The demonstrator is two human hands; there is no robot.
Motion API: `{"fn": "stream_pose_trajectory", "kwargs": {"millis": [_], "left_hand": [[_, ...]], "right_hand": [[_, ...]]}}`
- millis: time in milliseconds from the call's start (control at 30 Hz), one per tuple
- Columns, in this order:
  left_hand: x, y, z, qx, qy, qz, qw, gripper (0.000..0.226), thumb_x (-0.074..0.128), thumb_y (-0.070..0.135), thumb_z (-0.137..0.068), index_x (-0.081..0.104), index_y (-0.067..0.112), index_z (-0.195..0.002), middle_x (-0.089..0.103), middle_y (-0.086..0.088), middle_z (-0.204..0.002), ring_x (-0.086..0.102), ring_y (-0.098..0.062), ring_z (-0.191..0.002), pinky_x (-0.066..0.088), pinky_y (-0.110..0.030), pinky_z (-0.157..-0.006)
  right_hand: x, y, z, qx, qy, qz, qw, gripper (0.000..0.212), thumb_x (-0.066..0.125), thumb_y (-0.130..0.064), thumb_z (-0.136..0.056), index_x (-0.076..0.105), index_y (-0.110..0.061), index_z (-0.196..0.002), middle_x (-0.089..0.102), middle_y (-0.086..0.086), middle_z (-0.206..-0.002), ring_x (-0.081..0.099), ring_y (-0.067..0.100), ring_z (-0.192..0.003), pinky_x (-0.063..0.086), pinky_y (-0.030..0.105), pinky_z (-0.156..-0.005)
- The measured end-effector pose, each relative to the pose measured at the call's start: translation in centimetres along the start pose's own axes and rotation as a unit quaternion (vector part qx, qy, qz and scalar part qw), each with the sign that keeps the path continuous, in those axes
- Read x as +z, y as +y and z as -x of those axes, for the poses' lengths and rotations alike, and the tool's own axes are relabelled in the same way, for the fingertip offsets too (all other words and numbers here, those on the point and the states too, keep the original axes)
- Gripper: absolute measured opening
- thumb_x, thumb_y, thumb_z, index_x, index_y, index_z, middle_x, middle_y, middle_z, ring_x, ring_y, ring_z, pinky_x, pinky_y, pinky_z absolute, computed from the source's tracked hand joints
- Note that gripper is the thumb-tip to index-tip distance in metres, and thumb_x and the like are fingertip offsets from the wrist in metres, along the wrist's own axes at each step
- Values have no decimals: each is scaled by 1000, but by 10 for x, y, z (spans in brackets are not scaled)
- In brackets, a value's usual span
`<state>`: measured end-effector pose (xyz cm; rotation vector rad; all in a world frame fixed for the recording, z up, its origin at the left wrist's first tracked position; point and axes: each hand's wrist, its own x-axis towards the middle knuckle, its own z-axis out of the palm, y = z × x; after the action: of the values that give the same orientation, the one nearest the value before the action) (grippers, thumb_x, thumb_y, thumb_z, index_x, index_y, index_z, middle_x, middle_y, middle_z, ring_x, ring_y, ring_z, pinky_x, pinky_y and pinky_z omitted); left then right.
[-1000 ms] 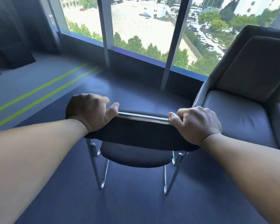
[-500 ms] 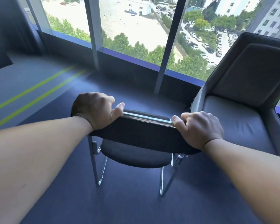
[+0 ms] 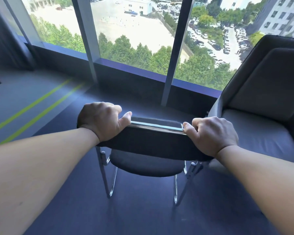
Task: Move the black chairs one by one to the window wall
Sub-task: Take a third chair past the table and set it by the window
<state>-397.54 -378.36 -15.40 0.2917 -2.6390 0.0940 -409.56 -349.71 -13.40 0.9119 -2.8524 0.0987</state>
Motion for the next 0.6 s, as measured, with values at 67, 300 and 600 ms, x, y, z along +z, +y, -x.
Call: {"fn": "stream_pose_trajectory", "kwargs": {"millis": [67,300,600], "left_hand": [[16,-10,-30,5,-4,5,1000,54,23,62,-83,28,17,-53,31,6,-48,36,-27,-52,18,-28,-53],[60,-44,-117,13,-27,12,999,54,18,62,-81,39,19,-54,41,4,-53,42,-27,-58,24,-30,-56],[88,-60,-163,20,-26,17,999,55,22,60,-83,42,18,-54,43,3,-52,41,-26,-54,24,-27,-53]], "right_hand": [[6,4,-30,2,5,-5,1000,60,27,-68,-90,50,-19,-65,45,-4,-60,48,31,-69,33,35,-62],[22,6,-117,8,-7,-43,999,58,28,-66,-93,49,-20,-65,48,-5,-63,51,28,-69,33,34,-62],[32,15,-169,11,-14,-40,999,60,25,-68,-90,51,-19,-66,52,-3,-63,53,28,-69,33,34,-61]]}}
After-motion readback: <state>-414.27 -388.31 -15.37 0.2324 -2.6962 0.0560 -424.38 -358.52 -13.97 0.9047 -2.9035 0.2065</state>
